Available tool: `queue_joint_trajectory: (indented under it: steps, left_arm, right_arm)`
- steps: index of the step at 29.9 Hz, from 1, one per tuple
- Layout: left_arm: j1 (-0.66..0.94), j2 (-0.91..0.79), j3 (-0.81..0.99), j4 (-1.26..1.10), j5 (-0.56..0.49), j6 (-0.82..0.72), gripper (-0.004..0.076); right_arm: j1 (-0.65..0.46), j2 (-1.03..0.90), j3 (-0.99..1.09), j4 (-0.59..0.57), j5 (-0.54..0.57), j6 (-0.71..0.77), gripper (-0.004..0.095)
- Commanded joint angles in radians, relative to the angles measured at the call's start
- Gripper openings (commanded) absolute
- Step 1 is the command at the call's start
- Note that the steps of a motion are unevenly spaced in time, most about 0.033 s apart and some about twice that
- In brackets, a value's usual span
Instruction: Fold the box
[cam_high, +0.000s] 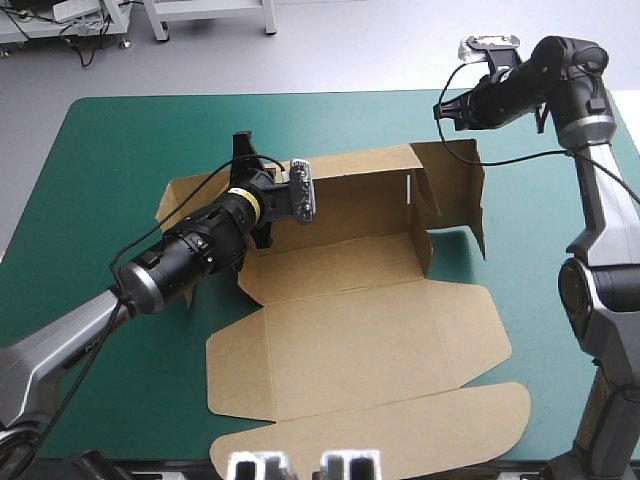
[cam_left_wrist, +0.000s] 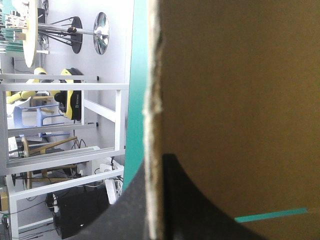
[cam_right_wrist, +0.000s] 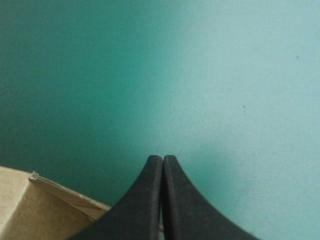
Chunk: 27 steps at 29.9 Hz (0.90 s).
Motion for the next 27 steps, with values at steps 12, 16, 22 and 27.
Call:
queue_joint_trajectory:
  steps: [12, 16, 22, 27]
  left_arm:
    - [-0.006, -0.081, -0.015, 0.018, -0.015, -0.044, -0.001]
    - [-0.006, -0.079, -0.015, 0.018, -0.011, -0.044, -0.001]
    - [-0.006, -0.077, -0.015, 0.016, -0.008, -0.044, -0.001]
    - [-0.006, -0.077, -0.015, 0.016, -0.008, -0.044, -0.001]
  right_arm:
    - [-0.007, -0.018, 0.032, 0.083, -0.044, -0.017, -0.002]
    - [-0.007, -0.035, 0.098, 0.116, 0.01, -0.028, -0.002]
    - [-0.007, -0.122, 0.196, 0.187, 0.01, -0.073, -0.002]
    - [-0.007, -0.196, 0.293, 0.189, 0.01, -0.106, -0.002]
